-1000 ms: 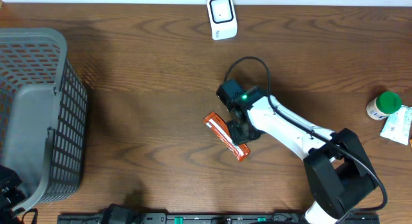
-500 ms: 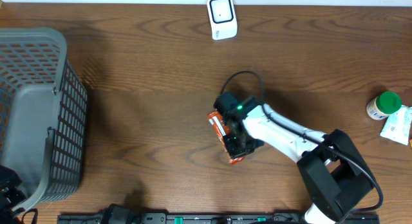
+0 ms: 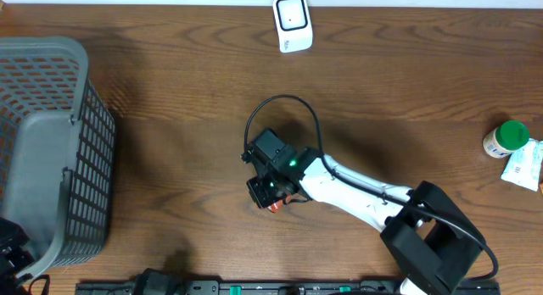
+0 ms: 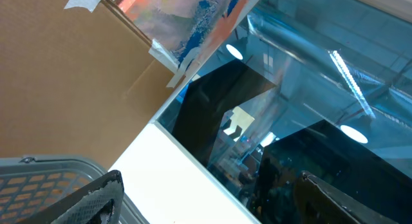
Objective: Scan the item barcode
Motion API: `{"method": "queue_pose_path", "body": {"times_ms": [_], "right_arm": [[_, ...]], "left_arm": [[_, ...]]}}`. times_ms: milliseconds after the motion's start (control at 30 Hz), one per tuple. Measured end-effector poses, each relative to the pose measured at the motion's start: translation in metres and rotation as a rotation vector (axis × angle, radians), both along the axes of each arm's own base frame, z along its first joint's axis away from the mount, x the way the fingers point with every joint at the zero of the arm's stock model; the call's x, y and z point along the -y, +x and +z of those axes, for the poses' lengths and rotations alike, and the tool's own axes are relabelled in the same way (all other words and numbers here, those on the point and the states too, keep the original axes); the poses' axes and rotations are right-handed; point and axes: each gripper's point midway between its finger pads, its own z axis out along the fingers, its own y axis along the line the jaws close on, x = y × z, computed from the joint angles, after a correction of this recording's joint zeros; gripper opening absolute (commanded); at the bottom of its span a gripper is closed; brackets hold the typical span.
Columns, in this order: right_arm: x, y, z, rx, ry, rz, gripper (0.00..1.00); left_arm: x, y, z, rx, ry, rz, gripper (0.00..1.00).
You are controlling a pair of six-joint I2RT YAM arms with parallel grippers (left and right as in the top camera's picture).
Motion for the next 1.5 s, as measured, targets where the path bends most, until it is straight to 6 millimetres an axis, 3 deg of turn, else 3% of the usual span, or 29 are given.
{"method": "queue_pose_path", "body": {"times_ms": [33,67,267,300,333,367,433,467,500,600,800,1133,1500], "right_arm": [[0.002,0.002,0.002,-0.005,-0.004,-0.010,0.97],[0.005,0.005,0.005,-0.015,-0.011,-0.022,0.99],[0.034,0.037,0.032,-0.065,-0.023,-0.122,0.99],[0.035,0.041,0.037,-0.078,0.003,-0.135,0.84],[0.036,0.044,0.042,-0.095,0.034,-0.147,0.52],[0.037,0.047,0.045,-0.110,0.060,-0.156,0.50],[0.036,0.051,0.049,-0.120,0.100,-0.160,0.58],[0.035,0.053,0.051,-0.123,0.117,-0.166,0.84],[0.031,0.057,0.054,-0.119,0.137,-0.177,0.99],[0.025,0.065,0.058,-0.141,0.165,-0.269,0.99],[0.063,0.060,0.039,-0.318,-0.058,-0.784,0.99],[0.093,0.074,0.031,-0.401,-0.132,-1.312,0.96],[0.109,0.060,0.008,-0.495,-0.260,-1.550,0.91]], "left_arm": [[0.000,0.000,0.000,0.000,0.000,0.000,0.85],[0.000,0.000,0.000,0.000,0.000,0.000,0.85],[0.000,0.000,0.000,0.000,0.000,0.000,0.85],[0.000,0.000,0.000,0.000,0.000,0.000,0.85],[0.000,0.000,0.000,0.000,0.000,0.000,0.85],[0.000,0.000,0.000,0.000,0.000,0.000,0.85],[0.000,0.000,0.000,0.000,0.000,0.000,0.85],[0.000,0.000,0.000,0.000,0.000,0.000,0.85],[0.000,0.000,0.000,0.000,0.000,0.000,0.85],[0.000,0.000,0.000,0.000,0.000,0.000,0.85],[0.000,0.000,0.000,0.000,0.000,0.000,0.85],[0.000,0.000,0.000,-0.001,0.000,0.000,0.85],[0.000,0.000,0.000,-0.001,0.000,0.000,0.85]]}}
